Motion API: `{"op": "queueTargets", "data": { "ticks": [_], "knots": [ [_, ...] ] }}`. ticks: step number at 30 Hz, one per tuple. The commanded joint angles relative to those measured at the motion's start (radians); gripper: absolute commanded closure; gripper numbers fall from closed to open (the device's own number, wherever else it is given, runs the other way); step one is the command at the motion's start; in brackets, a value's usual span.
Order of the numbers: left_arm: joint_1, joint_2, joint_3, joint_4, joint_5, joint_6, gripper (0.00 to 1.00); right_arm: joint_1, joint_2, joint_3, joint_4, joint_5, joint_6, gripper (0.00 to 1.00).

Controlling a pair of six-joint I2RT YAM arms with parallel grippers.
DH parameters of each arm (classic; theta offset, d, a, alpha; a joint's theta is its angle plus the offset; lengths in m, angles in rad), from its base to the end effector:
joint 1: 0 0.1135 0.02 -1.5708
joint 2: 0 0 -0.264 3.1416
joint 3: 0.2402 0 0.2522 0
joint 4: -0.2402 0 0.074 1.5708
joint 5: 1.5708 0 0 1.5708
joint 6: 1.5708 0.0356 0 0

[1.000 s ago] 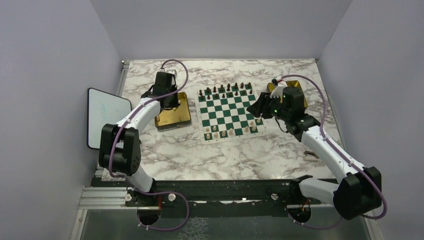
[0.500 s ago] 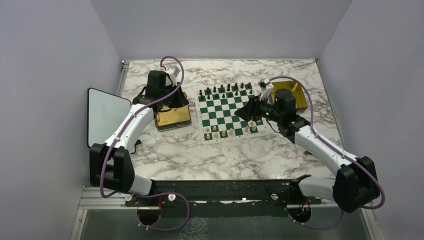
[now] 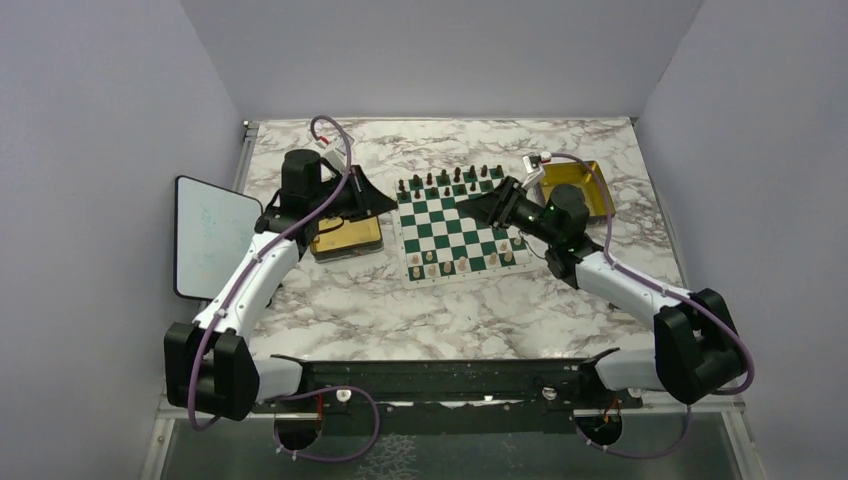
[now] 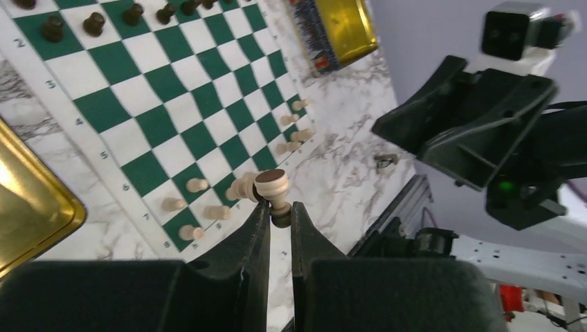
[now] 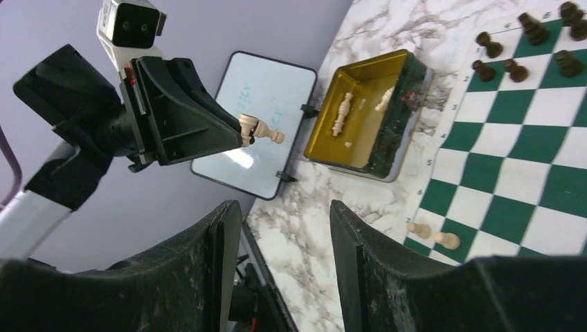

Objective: Set up the chess pieces on the board
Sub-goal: Pick up the chess piece from the storage box.

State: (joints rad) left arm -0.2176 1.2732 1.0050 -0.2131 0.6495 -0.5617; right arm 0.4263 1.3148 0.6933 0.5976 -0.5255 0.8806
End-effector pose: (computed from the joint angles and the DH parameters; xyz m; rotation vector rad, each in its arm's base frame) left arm 0.2740 -0.0826 0.3115 0.0625 2.1412 -1.1368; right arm 0.2585 0.1370 0.2725 -0.0530 1.7876 1.3961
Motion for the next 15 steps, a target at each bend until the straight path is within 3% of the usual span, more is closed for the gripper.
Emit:
{"op": "queueTargets", "data": {
  "ticks": [1, 10, 15],
  "knots": [
    [-0.009, -0.054, -0.033, 0.204, 0.091, -0.194, 1.00, 0.040, 0.057, 0.043, 0.168, 0.001, 0.129, 0.45],
    [-0.027, -0.079, -0.041, 0.306, 0.104, -0.314, 1.00, 0.103, 0.222, 0.072, 0.481, -0.088, 0.219, 0.48],
    [-0.045, -0.087, -0.054, 0.376, 0.104, -0.383, 1.00, 0.113, 0.272, 0.115, 0.519, -0.075, 0.310, 0.46]
  ]
}}
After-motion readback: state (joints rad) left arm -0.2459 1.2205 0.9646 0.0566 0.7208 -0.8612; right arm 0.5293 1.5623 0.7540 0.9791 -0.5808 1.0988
